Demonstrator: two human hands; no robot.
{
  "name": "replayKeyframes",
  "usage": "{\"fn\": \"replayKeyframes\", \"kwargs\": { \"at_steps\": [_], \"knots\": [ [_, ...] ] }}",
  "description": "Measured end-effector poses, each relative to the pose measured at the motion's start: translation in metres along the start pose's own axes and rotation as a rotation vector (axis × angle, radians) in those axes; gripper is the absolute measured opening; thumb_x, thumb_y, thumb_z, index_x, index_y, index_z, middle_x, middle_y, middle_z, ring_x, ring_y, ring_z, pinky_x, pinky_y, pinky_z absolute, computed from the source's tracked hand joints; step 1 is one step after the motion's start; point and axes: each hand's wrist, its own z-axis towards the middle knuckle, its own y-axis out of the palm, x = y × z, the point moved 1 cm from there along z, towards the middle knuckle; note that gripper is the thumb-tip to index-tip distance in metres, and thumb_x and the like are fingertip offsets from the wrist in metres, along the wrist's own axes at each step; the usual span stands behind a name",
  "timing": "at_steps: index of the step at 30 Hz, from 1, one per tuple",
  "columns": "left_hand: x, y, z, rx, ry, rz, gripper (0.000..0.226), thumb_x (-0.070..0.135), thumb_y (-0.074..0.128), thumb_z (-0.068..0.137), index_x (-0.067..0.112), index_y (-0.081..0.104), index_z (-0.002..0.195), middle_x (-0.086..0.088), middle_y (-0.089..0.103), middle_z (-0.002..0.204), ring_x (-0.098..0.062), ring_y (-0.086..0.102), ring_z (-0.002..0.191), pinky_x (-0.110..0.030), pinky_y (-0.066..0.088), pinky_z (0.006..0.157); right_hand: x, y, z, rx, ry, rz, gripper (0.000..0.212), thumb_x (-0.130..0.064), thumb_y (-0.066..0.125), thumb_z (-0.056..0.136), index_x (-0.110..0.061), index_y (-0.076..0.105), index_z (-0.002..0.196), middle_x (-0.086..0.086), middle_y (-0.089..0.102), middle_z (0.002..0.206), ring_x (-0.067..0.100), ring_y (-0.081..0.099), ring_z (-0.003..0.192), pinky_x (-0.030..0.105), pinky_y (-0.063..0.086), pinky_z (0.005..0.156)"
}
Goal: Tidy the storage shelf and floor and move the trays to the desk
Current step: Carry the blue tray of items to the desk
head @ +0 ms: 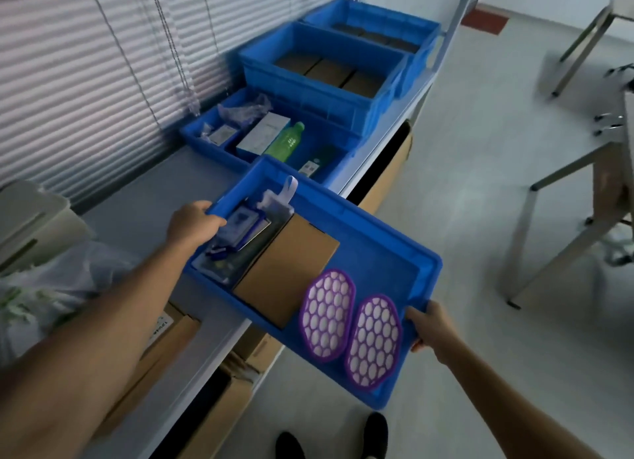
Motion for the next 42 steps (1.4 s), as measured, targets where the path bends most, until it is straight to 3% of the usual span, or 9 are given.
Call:
{"fn": "replayKeyframes", "kwargs": {
  "at_steps": [7,11,13,18,21,28,31,36,42],
  "knots": [
    [0.077,0.022,-0.054,-0.005,0.156,-0.002,0.015,0.015,0.058,0.08,0.015,0.07,0.089,-0.008,0.069,0.085,-0.034,0.064,0.085,-0.034,0.045,0.067,0.053,-0.084,-0.021,0.077,0.042,0.042,0.008,-0.012,0.056,0.094,-0.004,0.056,0.092,0.018,0.065,0.085,0.027,0.064,0.063,0.036,0.055,0.05],
    [0.128,0.07,-0.097,-0.091,0.195,-0.049,0.039,0.019,0.057,0.09,0.013,0.062,0.129,-0.01,0.064,0.128,-0.031,0.06,0.113,-0.037,0.047,0.089,0.106,-0.153,-0.03,0.139,0.084,0.053,0.015,-0.015,0.056,0.094,-0.002,0.061,0.098,0.016,0.069,0.083,0.023,0.063,0.061,0.03,0.051,0.046],
    [0.161,0.104,-0.123,-0.131,0.226,-0.082,0.043,0.018,0.059,0.09,0.011,0.06,0.133,-0.013,0.061,0.133,-0.033,0.059,0.116,-0.037,0.046,0.092,0.139,-0.193,-0.039,0.194,0.096,0.067,0.015,-0.015,0.056,0.093,-0.002,0.062,0.096,0.014,0.069,0.079,0.022,0.062,0.058,0.029,0.05,0.045],
    [0.266,0.202,-0.209,-0.229,0.306,-0.142,0.035,0.012,0.063,0.089,0.005,0.065,0.123,-0.014,0.066,0.102,-0.025,0.058,0.08,-0.032,0.042,0.08,0.237,-0.306,-0.065,0.316,0.145,0.131,0.012,-0.014,0.056,0.092,-0.003,0.061,0.093,0.012,0.07,0.077,0.024,0.064,0.059,0.03,0.05,0.045],
    [0.334,0.271,-0.257,-0.289,0.35,-0.157,0.034,0.014,0.065,0.087,0.007,0.068,0.121,-0.015,0.07,0.106,-0.03,0.063,0.091,-0.039,0.049,0.087,0.302,-0.378,-0.08,0.391,0.189,0.185,0.015,-0.019,0.057,0.092,-0.005,0.062,0.095,0.015,0.073,0.086,0.032,0.072,0.072,0.032,0.053,0.051],
    [0.492,0.422,-0.381,-0.522,0.451,-0.136,0.036,0.01,0.062,0.09,0.006,0.064,0.125,-0.007,0.061,0.091,-0.024,0.054,0.079,-0.034,0.042,0.076,0.439,-0.53,-0.124,0.666,0.346,0.301,0.02,-0.027,0.058,0.091,-0.013,0.058,0.105,0.009,0.07,0.096,0.029,0.071,0.083,0.042,0.06,0.064],
    [0.56,0.486,-0.433,-0.611,0.534,-0.12,0.035,0.006,0.062,0.089,0.003,0.065,0.123,-0.005,0.06,0.095,-0.022,0.055,0.087,-0.031,0.041,0.079,0.494,-0.582,-0.136,0.78,0.407,0.369,0.022,-0.03,0.06,0.09,-0.019,0.055,0.108,0.004,0.068,0.1,0.022,0.069,0.085,0.037,0.059,0.063],
    [0.67,0.603,-0.518,-0.776,0.641,-0.069,0.038,0.007,0.062,0.09,0.004,0.063,0.127,-0.014,0.067,0.112,-0.026,0.058,0.096,-0.034,0.043,0.084,0.594,-0.66,-0.143,0.925,0.524,0.49,0.021,-0.036,0.064,0.085,-0.021,0.054,0.097,0.004,0.07,0.095,0.024,0.071,0.081,0.048,0.062,0.073],
    [0.817,0.742,-0.648,-0.99,0.773,-0.023,0.039,-0.004,0.056,0.091,-0.004,0.057,0.13,-0.016,0.062,0.122,-0.019,0.049,0.097,-0.028,0.036,0.084,0.69,-0.763,-0.154,1.072,0.634,0.708,0.032,-0.037,0.066,0.089,-0.018,0.051,0.11,0.005,0.07,0.1,0.024,0.073,0.084,0.045,0.062,0.076]
  ]
}}
